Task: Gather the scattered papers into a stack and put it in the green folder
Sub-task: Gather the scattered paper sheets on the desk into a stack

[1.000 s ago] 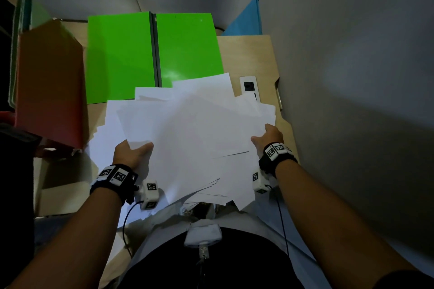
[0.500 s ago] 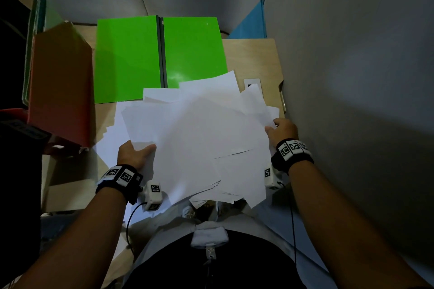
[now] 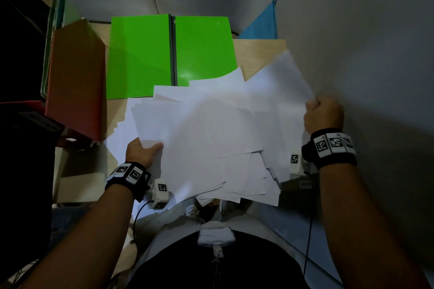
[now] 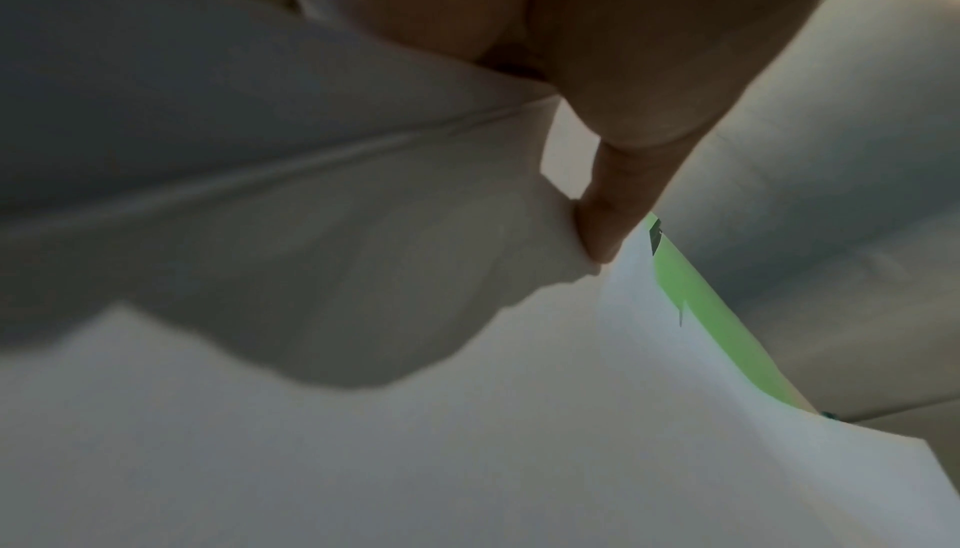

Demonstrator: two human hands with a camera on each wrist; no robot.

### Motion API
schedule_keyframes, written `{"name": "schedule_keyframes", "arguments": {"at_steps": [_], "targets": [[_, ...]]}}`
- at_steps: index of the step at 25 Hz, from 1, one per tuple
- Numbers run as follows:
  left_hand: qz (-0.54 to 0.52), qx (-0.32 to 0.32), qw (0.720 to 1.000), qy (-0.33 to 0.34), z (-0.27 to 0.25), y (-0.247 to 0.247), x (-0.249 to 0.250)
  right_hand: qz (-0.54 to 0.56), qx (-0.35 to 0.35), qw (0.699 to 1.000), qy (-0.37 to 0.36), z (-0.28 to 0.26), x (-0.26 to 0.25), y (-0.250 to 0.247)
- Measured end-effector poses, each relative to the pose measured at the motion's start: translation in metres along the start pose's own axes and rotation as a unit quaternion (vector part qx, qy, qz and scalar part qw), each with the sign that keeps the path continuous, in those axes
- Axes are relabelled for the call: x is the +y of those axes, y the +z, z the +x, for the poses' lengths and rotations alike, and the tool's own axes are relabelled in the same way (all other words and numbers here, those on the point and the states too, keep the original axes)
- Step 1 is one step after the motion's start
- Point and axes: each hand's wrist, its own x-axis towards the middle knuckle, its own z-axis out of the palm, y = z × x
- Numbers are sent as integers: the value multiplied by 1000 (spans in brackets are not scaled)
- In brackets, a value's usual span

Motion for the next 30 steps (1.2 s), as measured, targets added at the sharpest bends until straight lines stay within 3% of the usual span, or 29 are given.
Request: {"name": "schedule_keyframes", "arguments": {"at_steps": [5,8,11,16,20,30], "targets": [[-41,-16,999,-25,-5,3,3,107,23,993,-50,10,-18,-39],[-67,-21,997,-41,-10,5,2,230,-11,973,21,7,-21,-15],[-75,-27,996,-37,-16,9,3,306,-91,941,114,-7,-22,39],[-49,-37,998,-18,-23,9,15,248,-227,930,149,-55,-27,118],[-21,-33,998,-52,-8,7,2,197,-305,917,167,-88,-44,151],[-3,-25,999,-37,-18,18,5,115,-403,906,56,-125,-78,170]]}}
